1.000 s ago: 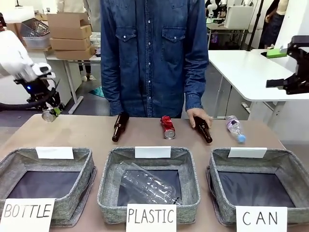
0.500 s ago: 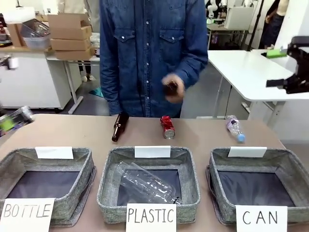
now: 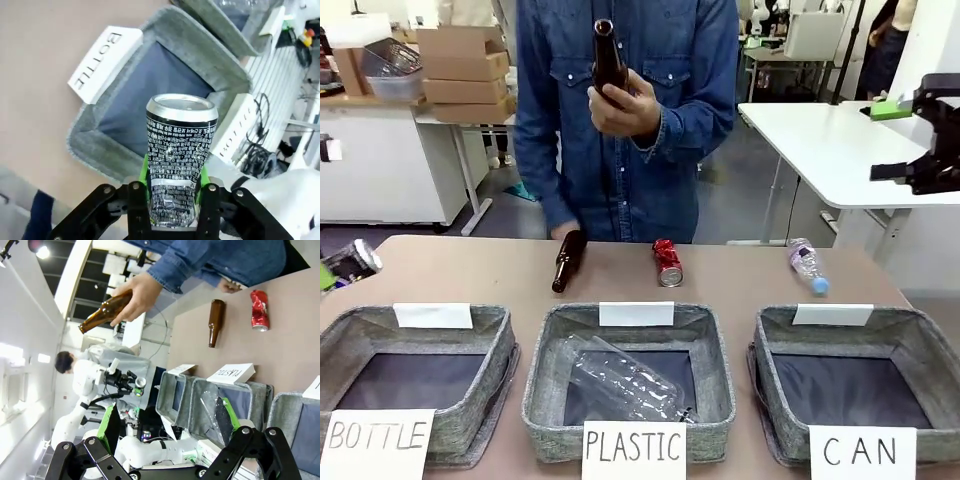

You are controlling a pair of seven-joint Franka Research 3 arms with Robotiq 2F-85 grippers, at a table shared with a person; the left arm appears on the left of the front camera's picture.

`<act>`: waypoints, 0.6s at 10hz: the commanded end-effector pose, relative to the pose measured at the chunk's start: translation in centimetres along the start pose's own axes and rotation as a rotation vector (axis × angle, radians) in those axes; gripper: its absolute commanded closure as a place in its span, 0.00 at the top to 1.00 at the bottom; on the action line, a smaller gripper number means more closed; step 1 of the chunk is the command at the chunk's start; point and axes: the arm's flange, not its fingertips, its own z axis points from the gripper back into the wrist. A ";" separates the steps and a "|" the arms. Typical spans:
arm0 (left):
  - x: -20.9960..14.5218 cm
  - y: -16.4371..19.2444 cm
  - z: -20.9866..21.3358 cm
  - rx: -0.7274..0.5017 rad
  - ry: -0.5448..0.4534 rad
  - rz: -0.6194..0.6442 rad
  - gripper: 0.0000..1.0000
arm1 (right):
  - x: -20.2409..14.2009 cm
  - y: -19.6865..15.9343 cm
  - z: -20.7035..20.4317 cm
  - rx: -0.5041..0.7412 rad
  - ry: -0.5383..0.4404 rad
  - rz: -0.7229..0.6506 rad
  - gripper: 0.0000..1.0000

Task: Sort the can waste into the basket.
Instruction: Pick up the can waste from the table and place it in the right Fabric basket.

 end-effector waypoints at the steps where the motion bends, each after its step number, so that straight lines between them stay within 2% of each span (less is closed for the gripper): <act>1: -0.7 -1.2 -0.5 0.001 -0.004 -0.034 0.39 | 0.0 0.0 0.0 0.000 0.000 0.000 1.00; 2: 5.4 -5.6 -2.6 -0.052 -0.033 -0.245 0.39 | 2.0 1.5 1.8 -0.051 -0.048 0.036 1.00; 3: 10.3 -11.8 -4.2 -0.067 -0.046 -0.462 0.39 | 4.0 2.1 3.1 -0.089 -0.126 0.014 1.00; 4: 13.0 -17.1 -5.7 -0.055 -0.006 -0.639 0.39 | 5.3 2.4 4.7 -0.132 -0.199 -0.017 1.00; 5: 13.9 -19.4 -6.6 -0.029 0.002 -0.691 0.39 | 5.9 2.6 5.8 -0.187 -0.278 -0.086 1.00; 6: 14.2 -19.3 -6.0 0.021 0.016 -0.673 0.39 | 3.3 2.0 3.9 -0.062 -0.134 0.023 1.00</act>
